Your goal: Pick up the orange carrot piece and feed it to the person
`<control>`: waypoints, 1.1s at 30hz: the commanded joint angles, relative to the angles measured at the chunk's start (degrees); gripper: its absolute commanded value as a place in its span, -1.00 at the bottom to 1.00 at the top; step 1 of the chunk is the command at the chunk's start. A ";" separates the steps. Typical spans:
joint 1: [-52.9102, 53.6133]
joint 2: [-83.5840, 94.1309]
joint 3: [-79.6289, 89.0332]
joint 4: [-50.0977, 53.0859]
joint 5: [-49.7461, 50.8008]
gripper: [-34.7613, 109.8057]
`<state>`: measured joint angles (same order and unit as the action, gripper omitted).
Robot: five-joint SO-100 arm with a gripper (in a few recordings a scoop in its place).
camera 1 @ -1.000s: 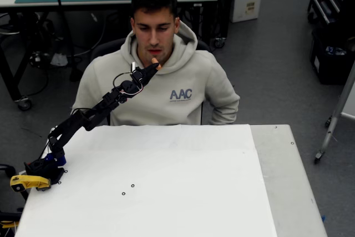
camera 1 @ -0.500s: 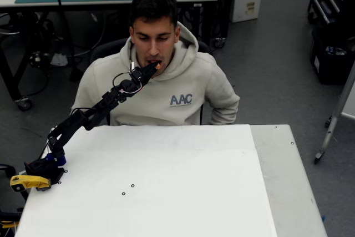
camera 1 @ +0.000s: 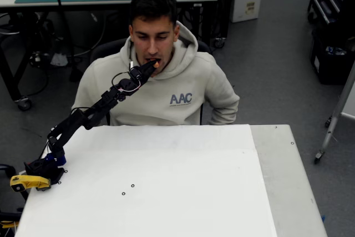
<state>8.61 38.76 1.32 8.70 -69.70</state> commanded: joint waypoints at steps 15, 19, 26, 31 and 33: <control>-0.53 3.16 -1.67 -1.14 -0.26 -0.16; -0.09 3.16 -1.67 -1.14 -0.26 -0.17; 6.24 3.16 -1.05 -1.23 -0.18 -0.17; 8.00 3.16 -0.79 -1.23 -0.18 -0.17; 8.00 3.16 -0.79 -1.23 -0.18 -0.17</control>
<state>15.82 38.76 1.32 8.70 -69.17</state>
